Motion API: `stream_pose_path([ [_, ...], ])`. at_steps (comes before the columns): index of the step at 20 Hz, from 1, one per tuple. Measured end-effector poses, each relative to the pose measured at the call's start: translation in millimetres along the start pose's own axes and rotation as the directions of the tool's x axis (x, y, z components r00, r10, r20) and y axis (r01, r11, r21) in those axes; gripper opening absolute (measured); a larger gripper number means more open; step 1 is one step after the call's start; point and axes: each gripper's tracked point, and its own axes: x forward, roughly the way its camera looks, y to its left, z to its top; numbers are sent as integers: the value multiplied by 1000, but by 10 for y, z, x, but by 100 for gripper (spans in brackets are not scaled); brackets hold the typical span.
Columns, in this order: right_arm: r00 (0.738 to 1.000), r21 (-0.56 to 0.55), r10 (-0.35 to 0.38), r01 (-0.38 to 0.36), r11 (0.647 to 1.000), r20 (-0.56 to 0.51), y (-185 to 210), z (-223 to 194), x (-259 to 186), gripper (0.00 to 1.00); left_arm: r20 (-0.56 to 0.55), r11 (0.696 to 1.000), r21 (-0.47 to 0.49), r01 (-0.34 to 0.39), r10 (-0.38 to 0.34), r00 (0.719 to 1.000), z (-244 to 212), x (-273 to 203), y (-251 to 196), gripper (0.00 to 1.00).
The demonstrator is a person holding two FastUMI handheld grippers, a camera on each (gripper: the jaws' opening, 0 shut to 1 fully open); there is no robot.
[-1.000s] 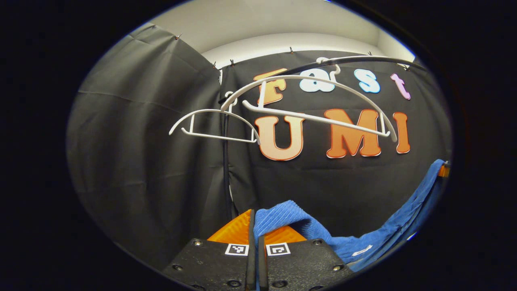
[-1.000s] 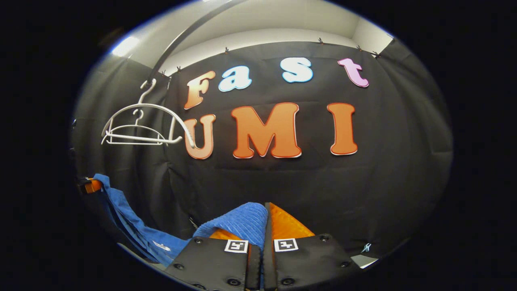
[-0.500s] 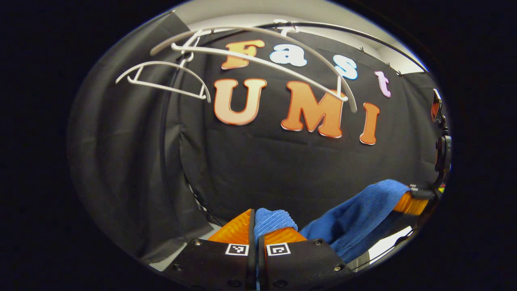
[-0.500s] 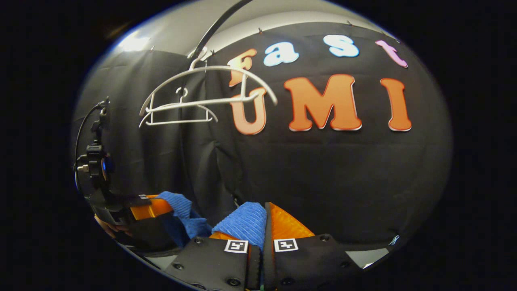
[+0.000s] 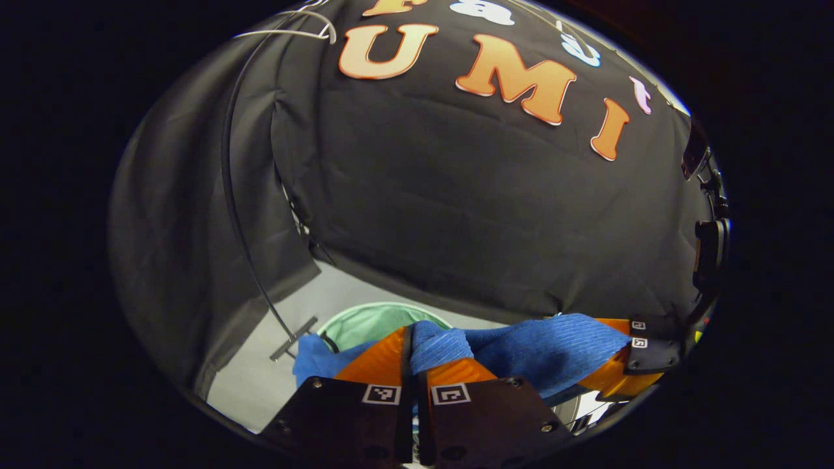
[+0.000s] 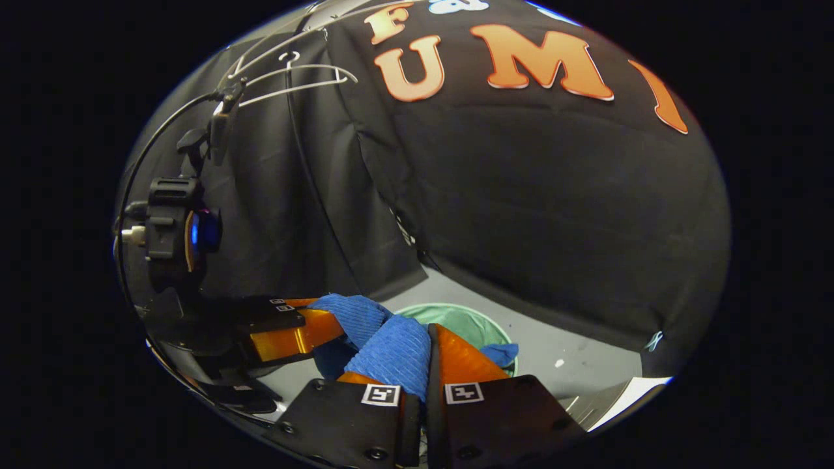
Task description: Grasp the clothes on the hanger with both hands and then place them into the laundry hamper below.
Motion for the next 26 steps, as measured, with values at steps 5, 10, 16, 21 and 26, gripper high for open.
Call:
stream_pose_path([
  [5, 991, 49, -15, 21, 999, -132, -147, -514, 125, 13, -104, 997, -64, -46, 40, 994, -575, 16, 138, 23],
  [10, 966, 91, -1, 26, 995, -259, -205, -1024, 181, 24, -195, 982, -103, -158, 136, 971, -966, -70, 441, 87],
  [16, 965, 115, -43, 75, 991, -260, -322, -1071, 172, 100, -223, 978, -125, -165, 134, 966, -1165, -220, 488, 97],
  [21, 968, 117, -42, 73, 990, -247, -313, -1032, 156, 99, -201, 983, -103, -154, 131, 971, -1158, -259, 430, 97],
  [26, 974, 120, -43, 71, 990, -221, -278, -1004, 144, 99, -160, 986, -90, -142, 126, 979, -1063, -366, 395, 97],
])
